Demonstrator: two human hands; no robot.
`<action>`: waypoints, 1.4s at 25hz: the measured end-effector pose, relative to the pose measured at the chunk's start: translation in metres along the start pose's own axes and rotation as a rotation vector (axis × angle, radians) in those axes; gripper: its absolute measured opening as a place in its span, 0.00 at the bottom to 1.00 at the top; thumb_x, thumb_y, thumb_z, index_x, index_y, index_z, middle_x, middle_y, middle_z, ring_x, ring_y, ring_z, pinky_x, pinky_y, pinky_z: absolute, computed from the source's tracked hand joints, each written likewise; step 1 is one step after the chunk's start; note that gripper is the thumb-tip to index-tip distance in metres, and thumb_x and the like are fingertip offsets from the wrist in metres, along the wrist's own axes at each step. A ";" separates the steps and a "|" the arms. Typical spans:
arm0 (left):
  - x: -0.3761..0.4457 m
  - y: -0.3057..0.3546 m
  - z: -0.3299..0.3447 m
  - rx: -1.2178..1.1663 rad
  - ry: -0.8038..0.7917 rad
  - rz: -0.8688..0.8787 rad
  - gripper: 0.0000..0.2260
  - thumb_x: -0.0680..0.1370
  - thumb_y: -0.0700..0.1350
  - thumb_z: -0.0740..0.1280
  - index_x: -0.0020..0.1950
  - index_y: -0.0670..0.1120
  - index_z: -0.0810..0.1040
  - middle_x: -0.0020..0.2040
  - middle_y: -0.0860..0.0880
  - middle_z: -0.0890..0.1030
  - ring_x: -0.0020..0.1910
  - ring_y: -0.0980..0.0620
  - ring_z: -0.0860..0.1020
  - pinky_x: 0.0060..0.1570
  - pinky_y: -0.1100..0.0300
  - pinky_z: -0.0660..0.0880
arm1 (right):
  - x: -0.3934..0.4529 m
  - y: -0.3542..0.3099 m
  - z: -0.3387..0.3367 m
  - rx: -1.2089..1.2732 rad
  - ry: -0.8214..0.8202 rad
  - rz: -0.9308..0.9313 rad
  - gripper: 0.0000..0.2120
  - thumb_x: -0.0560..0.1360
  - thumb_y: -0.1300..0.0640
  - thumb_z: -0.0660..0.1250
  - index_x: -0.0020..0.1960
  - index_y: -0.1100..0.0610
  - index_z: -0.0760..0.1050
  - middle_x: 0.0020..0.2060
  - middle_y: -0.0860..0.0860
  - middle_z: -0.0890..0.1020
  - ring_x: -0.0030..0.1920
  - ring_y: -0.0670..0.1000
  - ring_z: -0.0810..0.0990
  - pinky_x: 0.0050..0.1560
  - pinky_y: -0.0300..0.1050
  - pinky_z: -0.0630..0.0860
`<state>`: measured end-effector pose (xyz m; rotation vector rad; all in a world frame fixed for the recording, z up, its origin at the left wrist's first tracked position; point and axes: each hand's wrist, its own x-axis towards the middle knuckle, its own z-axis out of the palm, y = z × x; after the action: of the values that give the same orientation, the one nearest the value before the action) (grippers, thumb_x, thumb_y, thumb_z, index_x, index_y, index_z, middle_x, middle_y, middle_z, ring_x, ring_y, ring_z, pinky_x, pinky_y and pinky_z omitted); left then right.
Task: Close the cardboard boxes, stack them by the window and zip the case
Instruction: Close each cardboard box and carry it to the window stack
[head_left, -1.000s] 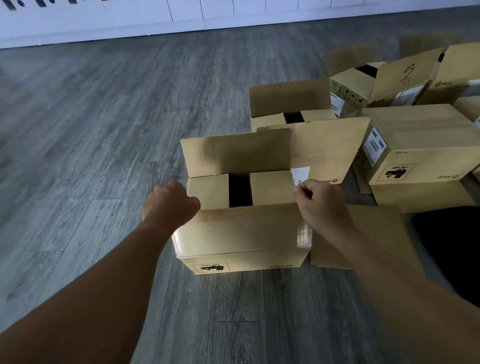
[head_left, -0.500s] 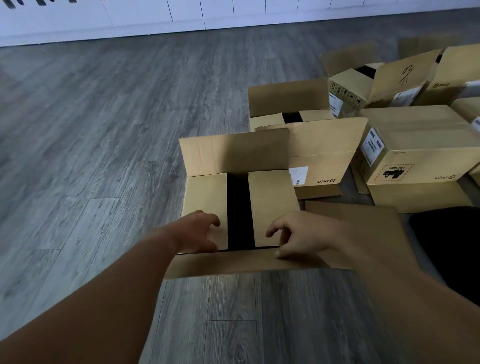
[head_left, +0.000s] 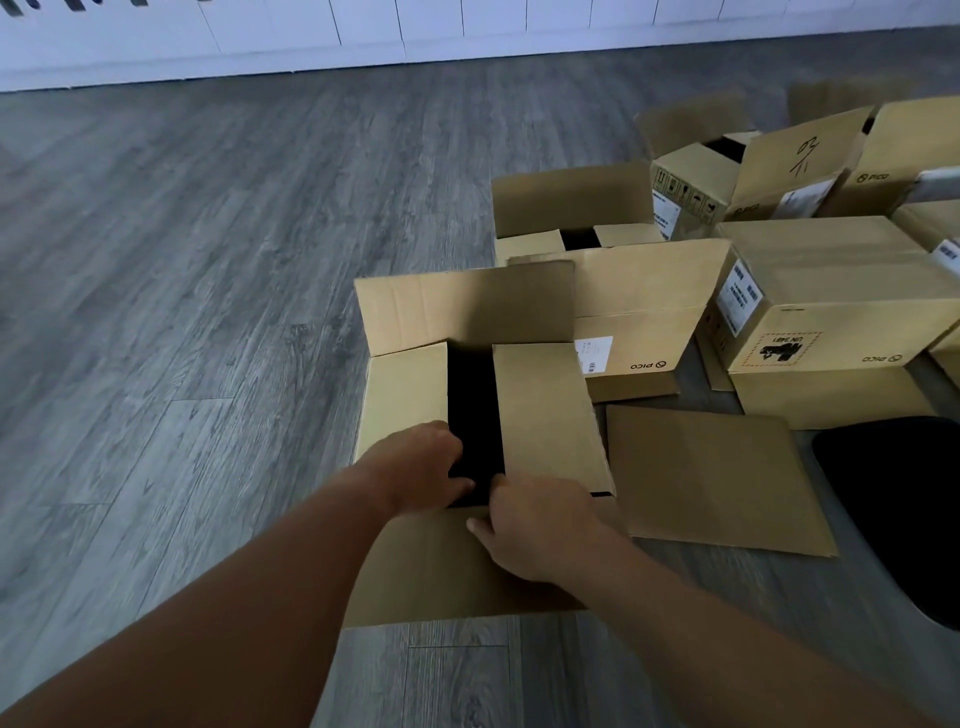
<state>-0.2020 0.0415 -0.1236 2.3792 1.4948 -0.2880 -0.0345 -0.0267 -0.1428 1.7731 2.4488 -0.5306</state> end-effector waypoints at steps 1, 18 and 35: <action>-0.001 0.001 -0.004 0.009 0.063 -0.004 0.13 0.77 0.55 0.68 0.50 0.47 0.79 0.47 0.51 0.74 0.43 0.52 0.75 0.42 0.57 0.74 | -0.001 0.000 -0.002 0.028 0.023 -0.002 0.21 0.81 0.38 0.56 0.59 0.54 0.71 0.49 0.52 0.79 0.48 0.57 0.80 0.42 0.51 0.74; -0.013 -0.001 -0.043 0.521 0.057 -0.533 0.09 0.79 0.49 0.61 0.51 0.53 0.81 0.72 0.36 0.69 0.78 0.32 0.48 0.73 0.33 0.40 | -0.004 0.064 -0.039 -0.216 0.164 0.406 0.28 0.74 0.43 0.66 0.69 0.56 0.69 0.63 0.60 0.73 0.59 0.63 0.74 0.47 0.53 0.70; -0.012 -0.052 0.015 0.077 -0.412 -0.622 0.71 0.57 0.67 0.81 0.80 0.43 0.35 0.77 0.33 0.31 0.77 0.31 0.37 0.75 0.38 0.56 | -0.002 0.107 0.024 -0.083 0.050 0.196 0.40 0.71 0.23 0.46 0.76 0.42 0.59 0.76 0.58 0.60 0.70 0.64 0.67 0.63 0.63 0.71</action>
<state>-0.2542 0.0469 -0.1418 1.6883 1.9770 -0.9242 0.0631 -0.0071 -0.1897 1.9854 2.2567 -0.3669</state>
